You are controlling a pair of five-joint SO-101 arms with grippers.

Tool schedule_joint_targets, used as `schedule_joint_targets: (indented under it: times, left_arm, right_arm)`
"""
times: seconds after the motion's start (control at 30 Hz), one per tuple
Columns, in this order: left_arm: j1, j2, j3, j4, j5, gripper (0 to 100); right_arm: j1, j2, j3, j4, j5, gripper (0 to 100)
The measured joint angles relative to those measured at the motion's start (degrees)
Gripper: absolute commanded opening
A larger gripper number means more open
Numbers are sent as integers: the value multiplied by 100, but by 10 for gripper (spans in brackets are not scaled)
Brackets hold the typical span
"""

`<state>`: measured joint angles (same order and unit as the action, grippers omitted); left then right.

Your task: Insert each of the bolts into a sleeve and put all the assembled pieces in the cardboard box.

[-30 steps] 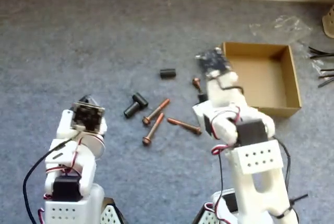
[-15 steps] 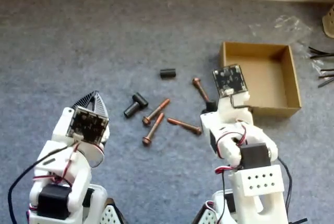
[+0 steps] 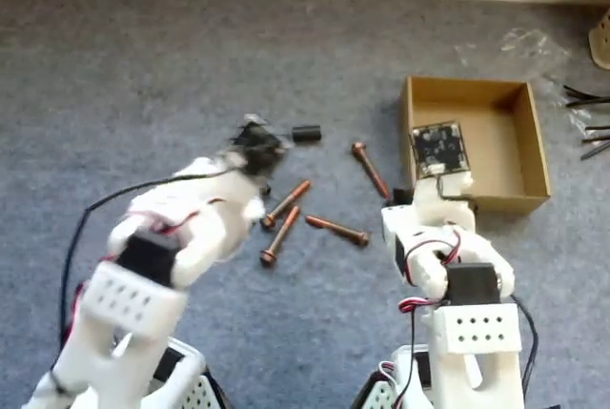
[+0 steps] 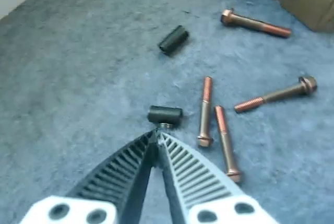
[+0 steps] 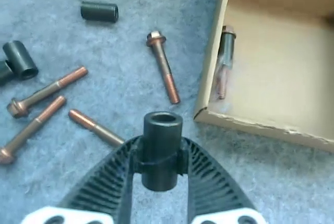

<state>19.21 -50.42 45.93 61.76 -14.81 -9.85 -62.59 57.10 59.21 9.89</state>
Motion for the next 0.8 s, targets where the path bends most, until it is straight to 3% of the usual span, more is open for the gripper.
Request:
schedule_joint_targets:
  times: [0.2,0.5,0.8]
  left_arm:
    - [387,1327,-273,0,9,7]
    - [387,3112,-1020,0,800,8]
    - [387,3991,-1389,0,809,9]
  right_arm:
    - [413,0,62,-185,0,5]
    - [501,0,88,-185,0,5]
    - [501,0,202,-185,0,5]
